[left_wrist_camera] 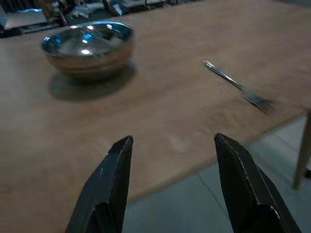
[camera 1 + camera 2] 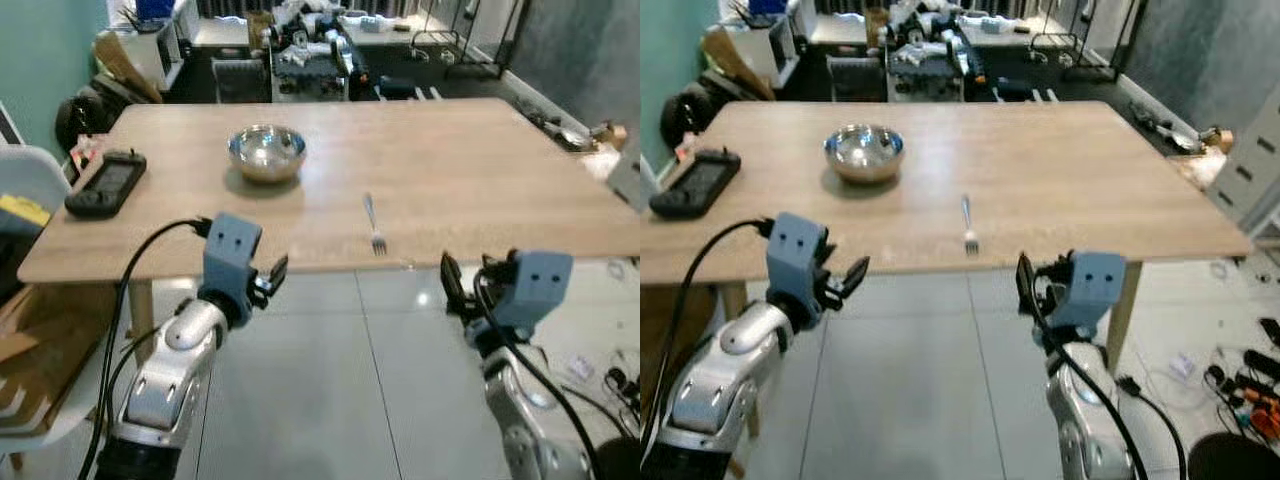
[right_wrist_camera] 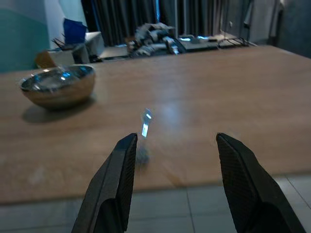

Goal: Setting the table

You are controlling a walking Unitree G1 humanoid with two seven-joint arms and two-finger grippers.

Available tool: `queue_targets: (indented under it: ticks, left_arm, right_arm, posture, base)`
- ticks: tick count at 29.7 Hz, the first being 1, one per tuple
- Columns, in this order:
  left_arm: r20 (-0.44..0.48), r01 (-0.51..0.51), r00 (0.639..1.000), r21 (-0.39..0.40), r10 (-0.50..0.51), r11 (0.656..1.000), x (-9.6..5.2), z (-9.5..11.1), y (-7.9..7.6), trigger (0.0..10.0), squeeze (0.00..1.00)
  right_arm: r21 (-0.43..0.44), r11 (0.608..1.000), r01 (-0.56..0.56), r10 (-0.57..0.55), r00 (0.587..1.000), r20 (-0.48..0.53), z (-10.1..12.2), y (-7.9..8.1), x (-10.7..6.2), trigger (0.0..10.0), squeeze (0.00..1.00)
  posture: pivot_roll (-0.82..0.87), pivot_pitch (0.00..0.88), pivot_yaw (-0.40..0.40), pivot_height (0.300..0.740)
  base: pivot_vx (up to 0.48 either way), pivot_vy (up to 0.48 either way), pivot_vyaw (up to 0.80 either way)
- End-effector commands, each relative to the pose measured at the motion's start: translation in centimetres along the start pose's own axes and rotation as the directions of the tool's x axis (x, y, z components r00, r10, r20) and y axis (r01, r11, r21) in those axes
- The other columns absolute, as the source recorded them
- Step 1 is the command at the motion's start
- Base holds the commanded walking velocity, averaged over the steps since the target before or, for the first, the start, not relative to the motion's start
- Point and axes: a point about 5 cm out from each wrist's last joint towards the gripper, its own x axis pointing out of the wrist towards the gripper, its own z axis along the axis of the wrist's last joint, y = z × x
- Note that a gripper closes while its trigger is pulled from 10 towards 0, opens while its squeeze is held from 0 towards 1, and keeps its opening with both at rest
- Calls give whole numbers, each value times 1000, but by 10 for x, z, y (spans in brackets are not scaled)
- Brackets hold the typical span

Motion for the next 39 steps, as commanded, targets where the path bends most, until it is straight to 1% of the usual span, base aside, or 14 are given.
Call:
queue_targets:
  ticks: [1, 4, 8, 13, 23, 26, 29, 34, 35, 36, 37, 39]
  left_arm:
    - [-21, -15, 1000, 4, 15, 1000, -4, -6, 4, 10000, 0]
    - [-22, -16, 1000, 4, 16, 1000, -4, -6, 4, 10000, 0]
    - [-22, -17, 1000, 7, 18, 1000, -4, -6, 4, 10000, 0]
    - [-23, -18, 1000, 9, 18, 1000, -4, -6, 4, 10000, 0]
    - [-17, -15, 1000, 29, 15, 999, -5, -6, 4, 10000, 0]
    - [-10, -10, 1000, 52, 11, 999, -5, -5, 4, 10000, 0]
    - [6, -9, 1000, 108, 9, 994, -8, -1, 6, 10000, 0]
    - [21, -21, 1000, 144, 18, 989, -10, 3, 9, 10000, 0]
    - [39, -38, 999, 183, 32, 982, -12, 9, 13, 10000, 0]
    - [55, -74, 996, 223, 63, 972, -14, 21, 24, 10000, 0]
    - [55, -74, 996, 223, 63, 972, -14, 21, 24, 10000, 0]
    - [43, -109, 994, 221, 102, 969, -14, 25, 36, 10000, 16]
  right_arm:
    - [16, 1000, -21, 21, 1000, -20, -3, 5, -1, 10000, 0]
    - [16, 1000, -25, 25, 999, -22, -4, 6, -1, 10000, 0]
    - [21, 996, -82, 82, 996, -39, -4, 13, -2, 10000, 0]
    - [22, 992, -123, 124, 991, -50, -5, 19, -5, 10000, 0]
    - [-5, 992, -128, 127, 990, -69, -6, 20, -5, 10000, 0]
    - [-8, 992, -129, 128, 989, -71, -7, 20, -5, 10000, 0]
    - [-5, 991, -132, 131, 988, -77, -7, 20, -6, 10000, 0]
    - [-3, 991, -132, 131, 988, -79, -7, 20, -7, 10000, 0]
    - [-1, 992, -129, 128, 989, -79, -7, 19, -7, 10000, 0]
    - [1, 992, -123, 122, 989, -79, -7, 18, -7, 10000, 0]
    - [1, 992, -123, 122, 989, -79, -7, 18, -7, 10000, 0]
    - [2, 993, -121, 121, 989, -80, -7, 18, -7, 10000, 0]
  posture:
    - [54, 130, 61, 740]
    - [55, 133, 60, 740]
    - [53, 136, 59, 740]
    - [53, 137, 58, 740]
    - [53, 139, 59, 740]
    - [53, 139, 59, 740]
    - [56, 140, 60, 740]
    - [56, 140, 60, 740]
    - [56, 140, 60, 740]
    - [56, 140, 60, 740]
    - [56, 140, 60, 740]
    - [65, 143, 60, 740]
  base:
    - [480, 0, 0]
    - [480, 0, 0]
    - [480, 0, 0]
    - [480, 0, 0]
    - [480, 0, 0]
    - [454, 0, 0]
    - [386, 0, 0]
    - [355, 0, 0]
    - [0, 0, 0]
    - [0, 0, 0]
    - [0, 0, 0]
    - [0, 0, 0]
